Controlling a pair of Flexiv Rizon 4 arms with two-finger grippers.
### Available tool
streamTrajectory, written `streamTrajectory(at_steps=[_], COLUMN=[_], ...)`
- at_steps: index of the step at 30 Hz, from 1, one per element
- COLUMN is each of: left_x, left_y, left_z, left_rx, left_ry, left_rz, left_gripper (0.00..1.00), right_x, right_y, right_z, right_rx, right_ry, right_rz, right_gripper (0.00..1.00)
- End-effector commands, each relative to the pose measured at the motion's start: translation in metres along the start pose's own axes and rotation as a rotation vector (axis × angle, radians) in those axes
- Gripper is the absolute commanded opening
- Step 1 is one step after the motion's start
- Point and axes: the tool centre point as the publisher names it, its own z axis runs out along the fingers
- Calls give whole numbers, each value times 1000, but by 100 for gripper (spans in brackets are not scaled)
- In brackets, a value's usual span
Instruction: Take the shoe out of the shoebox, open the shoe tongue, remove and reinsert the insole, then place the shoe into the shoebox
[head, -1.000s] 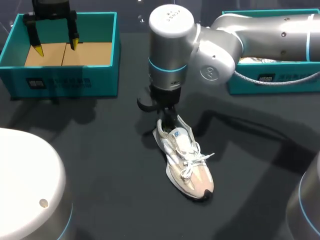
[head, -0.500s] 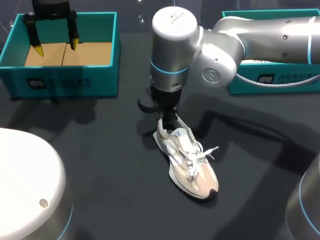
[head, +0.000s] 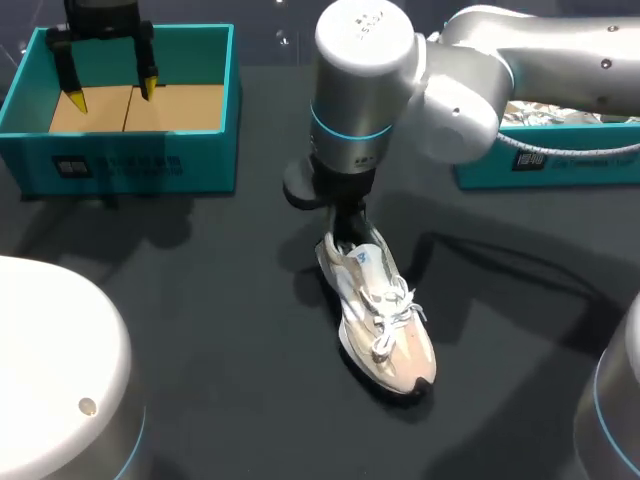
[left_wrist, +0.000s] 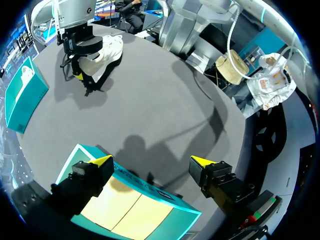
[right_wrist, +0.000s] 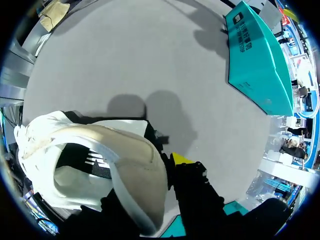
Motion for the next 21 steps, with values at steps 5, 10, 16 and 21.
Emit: streamTrajectory(at_steps=[5,10,16,21], left_x=[1,1,1,1], left_y=[0,0,0,0], left_z=[0,0,0,0], left_rx=[-2,-2,-2,-2], left_ry=[0,0,0,0], left_rz=[0,0,0,0], left_gripper=[100,100,100,100], right_x=[-11,-11,-11,-17], right_y=[-34,-34,-34,-40], right_z=[-96,-96,-96,-101], right_rx=[67,67,67,79], right_ry=[-40,-40,-40,-27], right_rz=[115,115,115,159], right_gripper=[0,0,0,0])
